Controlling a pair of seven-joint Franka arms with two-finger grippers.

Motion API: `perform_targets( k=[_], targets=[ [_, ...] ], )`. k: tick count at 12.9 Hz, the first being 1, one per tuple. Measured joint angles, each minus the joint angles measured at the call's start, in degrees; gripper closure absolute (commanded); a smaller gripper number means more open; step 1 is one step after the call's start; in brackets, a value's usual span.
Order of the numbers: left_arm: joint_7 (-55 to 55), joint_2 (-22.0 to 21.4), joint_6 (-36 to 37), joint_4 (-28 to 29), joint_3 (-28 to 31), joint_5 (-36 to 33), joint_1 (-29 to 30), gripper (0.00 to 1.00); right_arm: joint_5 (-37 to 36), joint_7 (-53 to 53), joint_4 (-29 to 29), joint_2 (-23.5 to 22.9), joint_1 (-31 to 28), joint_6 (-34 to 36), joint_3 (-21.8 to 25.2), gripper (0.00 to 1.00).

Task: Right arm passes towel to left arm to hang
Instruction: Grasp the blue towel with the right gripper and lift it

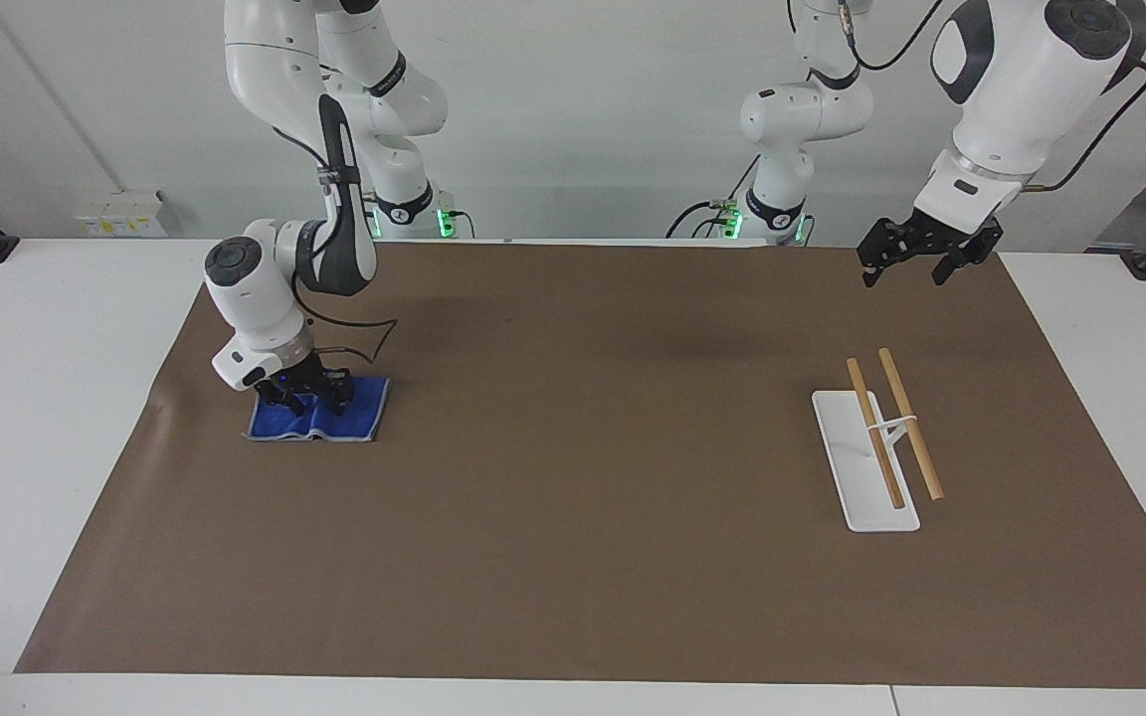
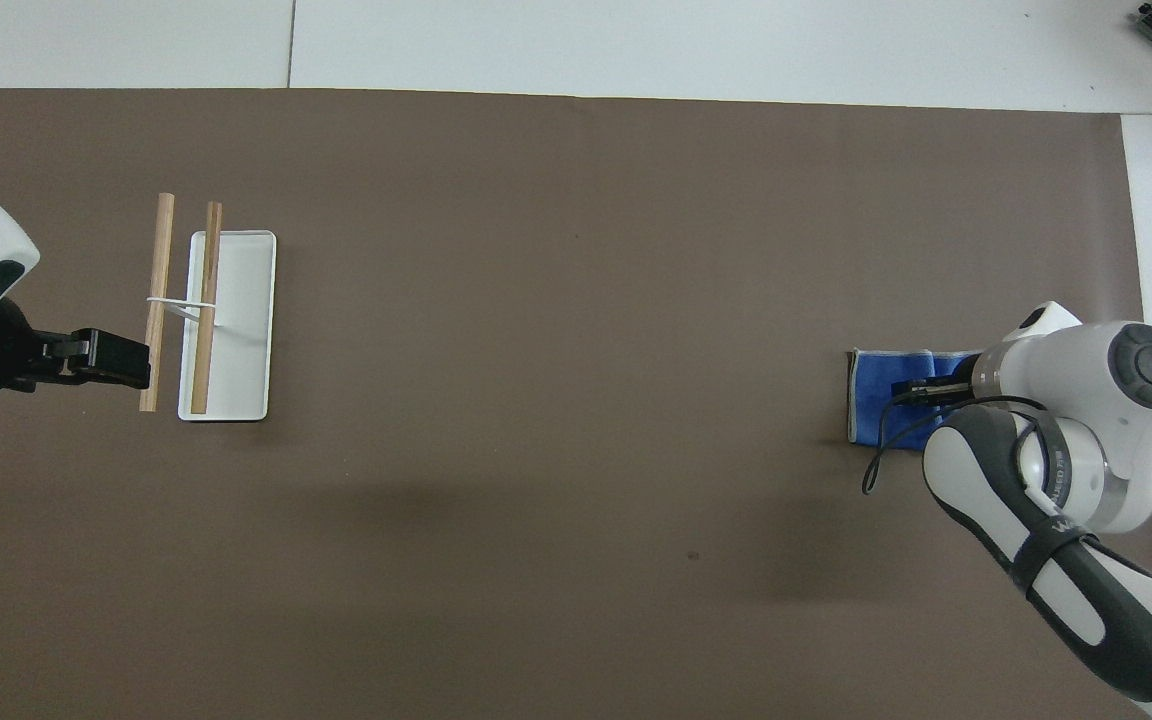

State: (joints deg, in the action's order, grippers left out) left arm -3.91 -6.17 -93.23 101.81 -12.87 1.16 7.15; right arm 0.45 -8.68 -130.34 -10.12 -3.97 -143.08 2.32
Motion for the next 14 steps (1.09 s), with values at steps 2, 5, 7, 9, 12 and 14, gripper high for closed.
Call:
perform_targets(
  k=[2, 5, 7, 9, 12, 14],
  targets=[
    [-0.01, 0.00, -0.01, 0.00, 0.00, 0.00, 0.00, 0.00, 0.00, 0.00, 0.18, 0.01, 0.00, -0.03, 0.00, 1.00],
    [-0.01, 0.00, -0.02, 0.00, 0.00, 0.00, 0.00, 0.00, 0.03, 0.00, 0.47, 0.03, 0.00, -0.13, -0.01, 1.00],
    [-0.02, 0.00, -0.02, 0.00, 0.00, 0.00, 0.00, 0.00, 0.07, 0.00, 1.26, 0.63, 0.02, -0.14, -0.17, 1.00],
    [-0.03, 0.00, -0.04, 0.00, 0.00, 0.00, 0.00, 0.00, 1.32, 0.01, 1.80, 2.49, 0.03, 0.36, -1.16, 1.00],
    [-0.06, 0.00, -0.04, 0.00, 0.00, 0.00, 0.00, 0.00, 7.06, 0.38, 3.98, 6.24, 0.10, 7.13, -4.42, 1.00],
    [-0.09, 0.00, -0.04, 0.00, 0.00, 0.00, 0.00, 0.00, 11.71, 1.88, 6.54, 8.66, 0.12, 12.88, -6.82, 1.00]
  ],
)
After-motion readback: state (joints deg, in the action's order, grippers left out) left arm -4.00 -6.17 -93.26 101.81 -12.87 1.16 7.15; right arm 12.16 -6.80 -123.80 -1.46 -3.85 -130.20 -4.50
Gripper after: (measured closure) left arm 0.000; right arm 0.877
